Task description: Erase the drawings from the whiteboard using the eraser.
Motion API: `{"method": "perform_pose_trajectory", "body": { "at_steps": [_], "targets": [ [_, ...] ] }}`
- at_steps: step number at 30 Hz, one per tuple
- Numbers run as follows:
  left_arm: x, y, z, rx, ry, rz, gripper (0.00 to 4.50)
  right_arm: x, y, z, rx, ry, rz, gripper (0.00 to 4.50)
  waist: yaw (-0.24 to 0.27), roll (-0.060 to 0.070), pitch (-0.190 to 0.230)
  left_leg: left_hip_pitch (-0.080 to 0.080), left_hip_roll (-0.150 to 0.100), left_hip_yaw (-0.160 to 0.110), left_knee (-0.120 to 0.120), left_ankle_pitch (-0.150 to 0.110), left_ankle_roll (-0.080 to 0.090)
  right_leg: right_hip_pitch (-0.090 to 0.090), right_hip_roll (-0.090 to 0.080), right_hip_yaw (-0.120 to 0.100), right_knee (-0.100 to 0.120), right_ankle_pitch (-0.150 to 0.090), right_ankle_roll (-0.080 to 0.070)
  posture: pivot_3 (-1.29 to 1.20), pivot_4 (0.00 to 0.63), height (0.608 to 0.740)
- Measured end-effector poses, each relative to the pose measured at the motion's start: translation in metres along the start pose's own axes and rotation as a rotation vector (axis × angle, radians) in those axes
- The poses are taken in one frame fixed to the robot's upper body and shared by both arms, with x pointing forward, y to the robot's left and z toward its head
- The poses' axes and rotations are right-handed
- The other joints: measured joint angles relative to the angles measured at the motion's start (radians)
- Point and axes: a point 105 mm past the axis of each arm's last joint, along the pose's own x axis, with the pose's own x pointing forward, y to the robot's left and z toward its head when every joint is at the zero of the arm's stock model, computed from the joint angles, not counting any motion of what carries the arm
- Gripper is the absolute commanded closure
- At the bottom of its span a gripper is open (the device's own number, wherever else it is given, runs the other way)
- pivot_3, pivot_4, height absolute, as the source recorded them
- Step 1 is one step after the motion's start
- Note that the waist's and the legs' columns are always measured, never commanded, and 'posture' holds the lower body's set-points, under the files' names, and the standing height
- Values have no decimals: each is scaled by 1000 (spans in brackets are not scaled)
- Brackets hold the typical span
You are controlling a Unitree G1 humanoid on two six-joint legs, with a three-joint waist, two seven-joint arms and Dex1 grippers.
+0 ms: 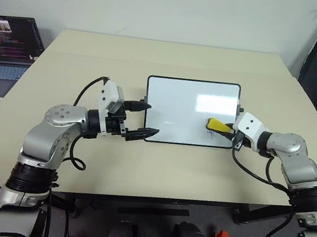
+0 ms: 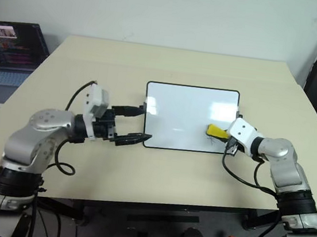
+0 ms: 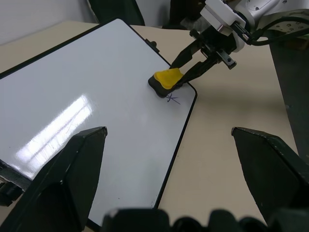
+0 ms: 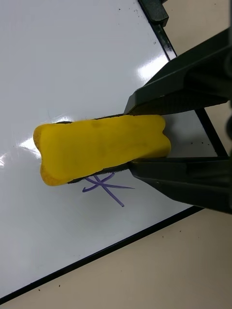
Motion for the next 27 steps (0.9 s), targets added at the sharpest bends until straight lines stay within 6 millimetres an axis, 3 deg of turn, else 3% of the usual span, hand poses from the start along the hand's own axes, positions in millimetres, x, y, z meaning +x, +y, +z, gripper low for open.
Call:
{"method": "perform_pose_trajectory", "body": {
  "at_steps": [10, 16, 22, 27],
  "targets": [
    [0, 1, 0, 0, 0, 3, 0, -3, -36, -1, -52, 42, -160, 3662, -1, 0, 0, 0, 0, 1, 1, 2, 0, 0, 0, 1, 0, 1, 0, 0, 150, 740],
    [1, 3, 3, 15, -13, 5, 0, -4, -32, 1, -60, 34, -151, 3662, 0, 0, 0, 0, 0, 0, 1, 2, 0, 0, 0, 1, 0, 2, 1, 0, 150, 740],
    [3, 5, 3, 8, -19, -1, 0, -5, -13, -2, -47, 45, -82, 3663, -1, 0, 0, 0, 0, 0, -2, 2, 0, 0, 0, 0, -1, 1, 0, 0, 150, 740],
    [4, 4, 2, 3, -23, -8, 0, -6, -12, -3, -46, 57, -74, 3663, 0, 0, 0, 0, 0, 0, -2, 2, 0, 0, 0, 0, -1, 1, 0, 0, 150, 740]
  ]
}}
